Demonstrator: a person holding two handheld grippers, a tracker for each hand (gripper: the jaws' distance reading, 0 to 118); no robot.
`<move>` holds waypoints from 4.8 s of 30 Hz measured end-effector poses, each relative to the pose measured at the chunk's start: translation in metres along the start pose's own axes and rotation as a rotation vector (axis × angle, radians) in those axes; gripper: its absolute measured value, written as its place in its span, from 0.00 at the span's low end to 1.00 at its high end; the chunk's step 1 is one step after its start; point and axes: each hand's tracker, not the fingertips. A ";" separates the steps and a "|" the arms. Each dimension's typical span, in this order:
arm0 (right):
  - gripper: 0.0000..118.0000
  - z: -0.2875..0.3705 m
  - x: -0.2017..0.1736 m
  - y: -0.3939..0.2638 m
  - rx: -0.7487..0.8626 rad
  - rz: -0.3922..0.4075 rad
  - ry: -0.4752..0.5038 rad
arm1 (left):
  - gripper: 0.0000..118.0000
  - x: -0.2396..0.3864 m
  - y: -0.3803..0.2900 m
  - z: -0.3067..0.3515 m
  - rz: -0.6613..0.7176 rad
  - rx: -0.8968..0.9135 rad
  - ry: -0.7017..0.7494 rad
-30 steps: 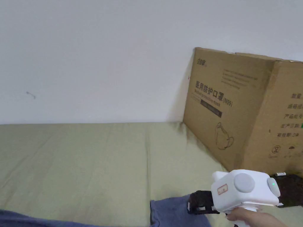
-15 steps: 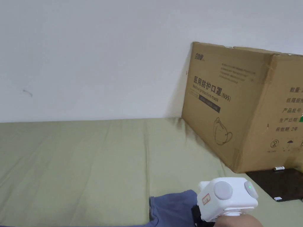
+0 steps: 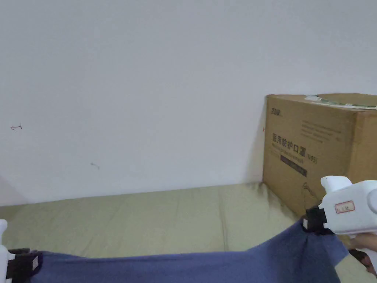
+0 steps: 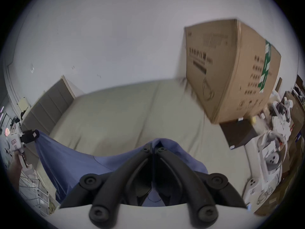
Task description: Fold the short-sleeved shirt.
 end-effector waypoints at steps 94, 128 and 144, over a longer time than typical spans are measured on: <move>0.00 0.185 -0.114 -0.260 0.589 0.063 0.071 | 0.00 0.090 -0.202 0.208 -0.048 0.361 0.043; 0.74 0.109 -0.015 -0.296 -0.063 -0.073 0.044 | 0.02 0.009 -0.277 0.122 -0.024 -0.147 -0.056; 0.13 0.060 0.010 -0.353 -0.429 0.010 0.008 | 0.02 0.033 -0.273 0.131 -0.032 -0.187 0.011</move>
